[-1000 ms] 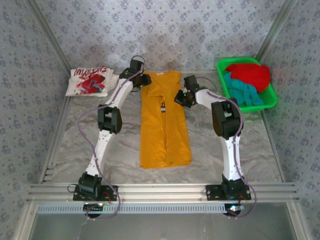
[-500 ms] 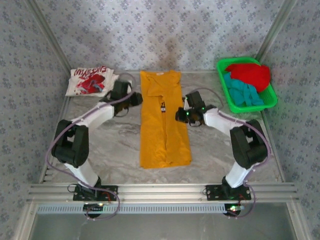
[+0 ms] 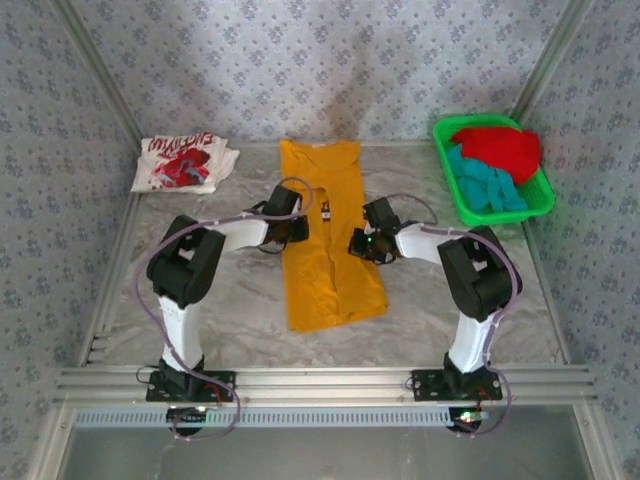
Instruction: Fold and stack the t-shirts
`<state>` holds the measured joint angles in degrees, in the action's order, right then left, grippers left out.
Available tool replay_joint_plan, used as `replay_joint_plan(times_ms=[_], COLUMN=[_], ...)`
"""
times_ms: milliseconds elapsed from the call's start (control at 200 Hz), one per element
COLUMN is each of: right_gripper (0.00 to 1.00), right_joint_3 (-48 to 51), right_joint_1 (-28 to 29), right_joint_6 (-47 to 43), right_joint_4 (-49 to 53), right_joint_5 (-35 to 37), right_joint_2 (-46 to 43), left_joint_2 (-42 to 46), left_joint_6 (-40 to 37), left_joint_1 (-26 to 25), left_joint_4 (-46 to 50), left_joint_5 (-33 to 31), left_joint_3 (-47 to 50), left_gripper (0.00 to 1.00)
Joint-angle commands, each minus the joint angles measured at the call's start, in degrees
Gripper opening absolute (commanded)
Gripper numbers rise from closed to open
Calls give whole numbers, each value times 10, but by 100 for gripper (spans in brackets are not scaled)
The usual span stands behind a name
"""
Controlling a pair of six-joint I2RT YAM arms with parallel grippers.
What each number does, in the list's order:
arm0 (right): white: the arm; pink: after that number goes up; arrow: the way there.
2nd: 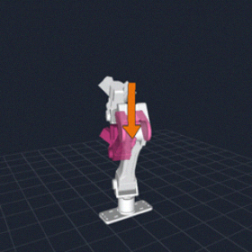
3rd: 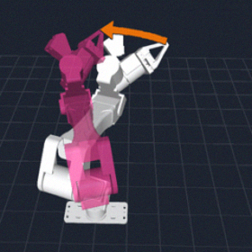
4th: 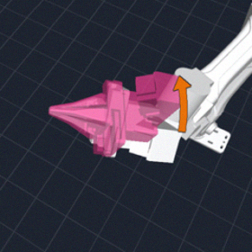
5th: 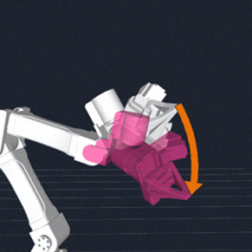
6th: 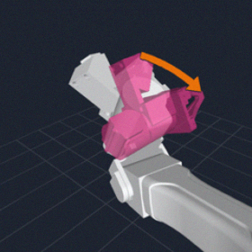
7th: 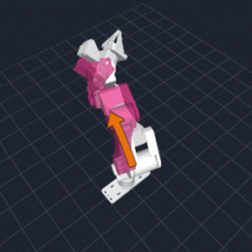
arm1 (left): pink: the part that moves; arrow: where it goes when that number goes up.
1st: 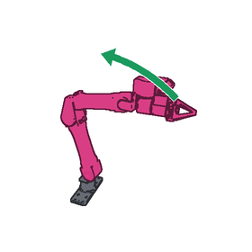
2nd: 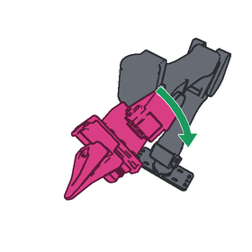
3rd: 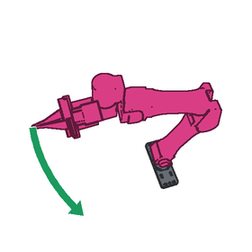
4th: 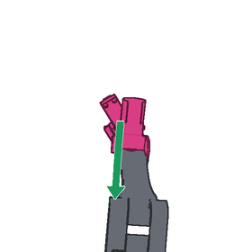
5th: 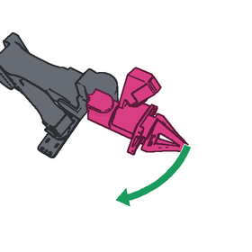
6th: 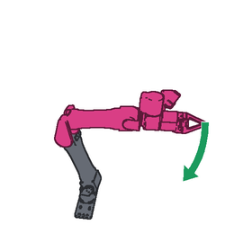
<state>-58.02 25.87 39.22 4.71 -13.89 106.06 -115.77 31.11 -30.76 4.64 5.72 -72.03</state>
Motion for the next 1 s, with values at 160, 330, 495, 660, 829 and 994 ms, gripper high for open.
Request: replay_joint_plan(times_ms=[160,330,495,660,829,994], right_gripper=[0,0,3,20,43,44], right_joint_3=[-90,-128,-93,14,174,205], right_joint_1=[-38,-33,-21,-22,-124,-167], right_joint_6=[6,6,-27,-64,-60,-100], right_joint_4=[46,74,106,165,159,202], right_joint_5=[21,-1,-13,15,-95,-159], right_joint_2=[93,79,-38,-208,-325,-335], left_joint_2=[-86,-57,66,235,379,414], left_joint_6=[-17,-27,-26,-4,42,73], left_joint_1=[7,28,39,36,21,-24], left_joint_4=[50,65,54,84,104,123], left_joint_5=[-38,-46,-58,-64,-3,48], left_joint_3=[-148,-151,-55,83,228,286], left_gripper=[11,15,27,44,54,57])
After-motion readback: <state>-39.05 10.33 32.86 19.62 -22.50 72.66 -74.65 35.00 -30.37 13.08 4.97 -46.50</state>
